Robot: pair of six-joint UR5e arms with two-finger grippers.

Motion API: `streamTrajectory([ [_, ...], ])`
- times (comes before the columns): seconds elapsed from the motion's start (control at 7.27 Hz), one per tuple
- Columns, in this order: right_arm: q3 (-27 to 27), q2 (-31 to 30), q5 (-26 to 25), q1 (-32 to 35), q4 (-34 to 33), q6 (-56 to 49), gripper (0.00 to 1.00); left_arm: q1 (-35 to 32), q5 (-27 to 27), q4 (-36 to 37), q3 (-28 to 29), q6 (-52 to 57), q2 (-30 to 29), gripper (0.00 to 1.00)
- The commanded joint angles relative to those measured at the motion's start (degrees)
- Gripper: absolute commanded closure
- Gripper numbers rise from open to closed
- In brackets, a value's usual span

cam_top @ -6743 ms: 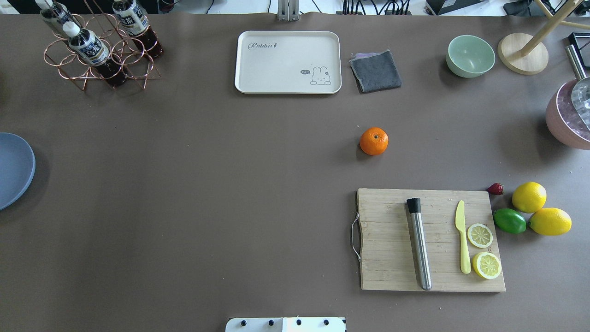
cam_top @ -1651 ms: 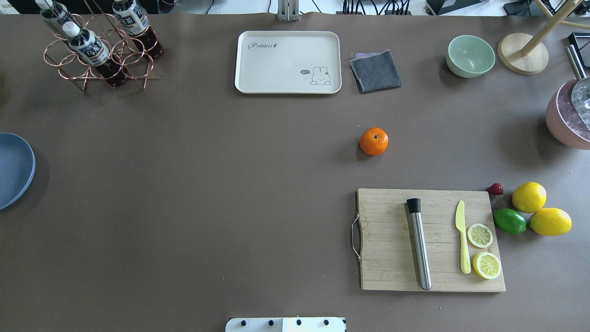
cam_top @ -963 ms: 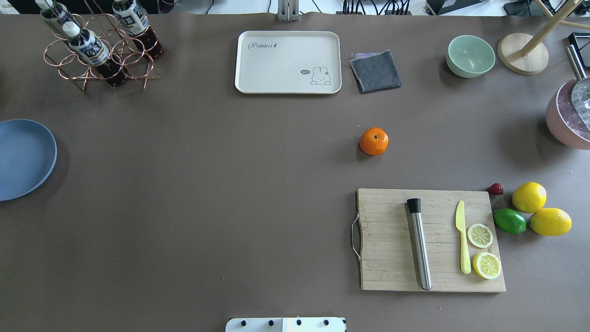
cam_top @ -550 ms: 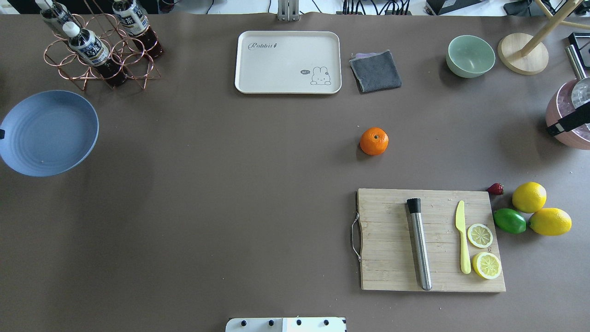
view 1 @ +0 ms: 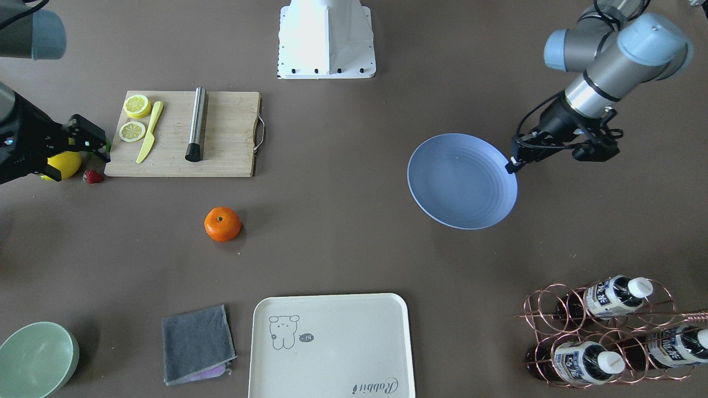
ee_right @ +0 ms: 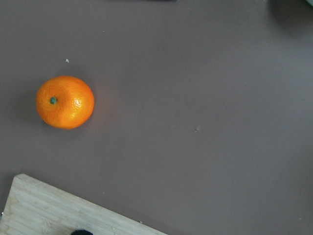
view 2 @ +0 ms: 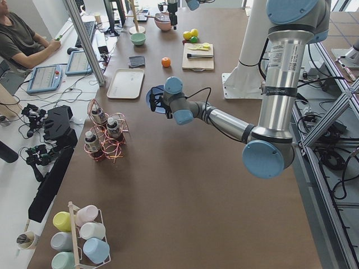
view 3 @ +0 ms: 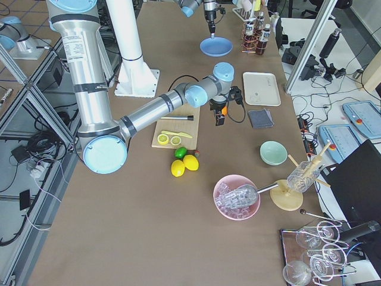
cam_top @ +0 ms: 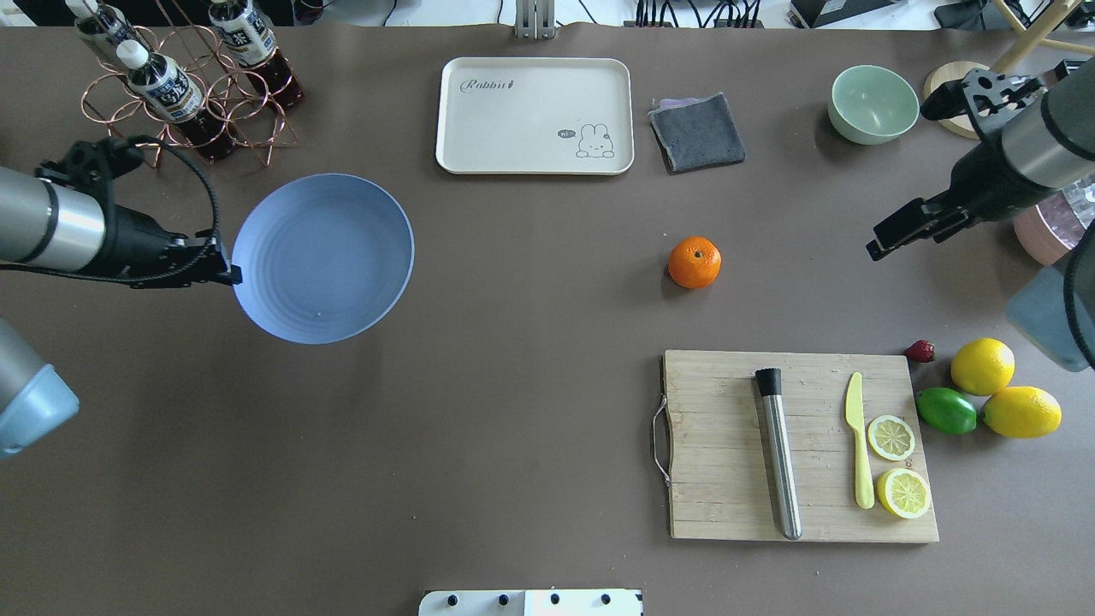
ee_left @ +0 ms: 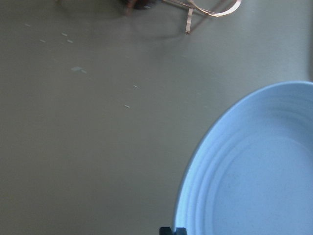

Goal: Pick orange to plate
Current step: 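Drag the blue plate inward with the left gripper while the right gripper approaches the orange, then lower the right gripper onto the orange and close on it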

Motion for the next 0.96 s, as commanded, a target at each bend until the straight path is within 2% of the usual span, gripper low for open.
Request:
streamTrajectory([
  [0.0, -5.6, 4.5, -9.6, -10.5, 12.3, 18.1, 0.00, 12.4, 12.4, 7.6, -0.6, -8.5, -9.9, 1.00],
  [0.14, -6.8, 6.9, -11.7, -13.1, 12.3, 21.0, 0.00, 17.1, 16.9, 13.2, -0.5, -10.4, -14.8, 1.00],
  [0.28, -8.5, 8.4, -13.8, -14.7, 12.1, 21.3, 0.00, 20.9, 20.5, 14.6, -0.2, -10.5, -16.0, 1.00],
  [0.41, -10.2, 9.5, -15.8, -15.4, 12.3, 21.3, 0.00, 21.4, 20.9, 14.6, -0.1, -10.5, -16.1, 1.00],
  [0.55, -14.0, 13.1, -17.2, -15.9, 12.3, 21.6, 0.00, 21.6, 20.9, 14.6, 0.5, -10.4, -16.1, 1.00],
  [0.69, -17.9, 16.4, -17.4, -16.3, 12.4, 22.7, 0.00, 22.0, 20.9, 14.5, 1.2, -10.3, -16.1, 1.00],
  [0.83, -19.5, 17.6, -18.1, -16.5, 12.5, 22.6, 0.00, 22.0, 20.9, 14.5, 1.4, -10.3, -16.2, 1.00],
])
